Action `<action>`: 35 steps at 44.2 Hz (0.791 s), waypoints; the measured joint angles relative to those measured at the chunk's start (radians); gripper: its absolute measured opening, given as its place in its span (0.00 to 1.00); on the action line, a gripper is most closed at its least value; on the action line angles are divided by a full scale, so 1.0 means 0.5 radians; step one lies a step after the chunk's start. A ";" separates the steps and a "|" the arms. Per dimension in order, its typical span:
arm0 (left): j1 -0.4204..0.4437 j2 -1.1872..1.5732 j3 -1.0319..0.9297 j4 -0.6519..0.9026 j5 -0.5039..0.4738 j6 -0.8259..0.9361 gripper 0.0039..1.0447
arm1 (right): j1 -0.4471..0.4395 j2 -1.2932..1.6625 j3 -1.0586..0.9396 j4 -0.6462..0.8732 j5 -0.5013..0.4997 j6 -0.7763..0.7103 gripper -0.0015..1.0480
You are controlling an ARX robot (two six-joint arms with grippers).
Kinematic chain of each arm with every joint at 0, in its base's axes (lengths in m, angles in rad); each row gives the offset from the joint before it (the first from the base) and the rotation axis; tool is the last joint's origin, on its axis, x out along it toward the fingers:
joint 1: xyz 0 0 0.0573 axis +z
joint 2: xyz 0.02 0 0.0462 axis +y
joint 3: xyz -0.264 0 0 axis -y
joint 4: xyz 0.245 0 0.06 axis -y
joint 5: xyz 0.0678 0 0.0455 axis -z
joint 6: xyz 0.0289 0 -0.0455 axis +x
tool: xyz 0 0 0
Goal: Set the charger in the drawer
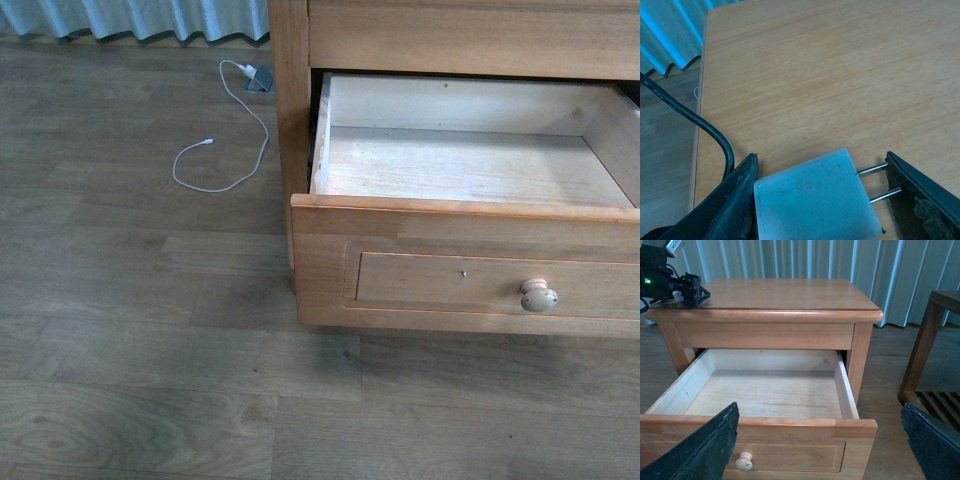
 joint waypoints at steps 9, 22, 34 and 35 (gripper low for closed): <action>0.003 -0.240 -0.340 0.179 0.031 0.005 0.65 | 0.000 0.000 0.000 0.000 0.000 0.000 0.92; -0.046 -0.772 -0.916 0.281 0.230 0.104 0.65 | 0.000 0.000 0.000 0.000 0.000 0.000 0.92; -0.272 -1.228 -1.504 0.375 0.292 0.196 0.65 | 0.000 0.000 0.000 0.000 0.000 0.000 0.92; -0.291 -1.244 -1.528 0.378 0.288 0.200 0.65 | 0.000 0.000 0.000 0.000 0.000 0.000 0.92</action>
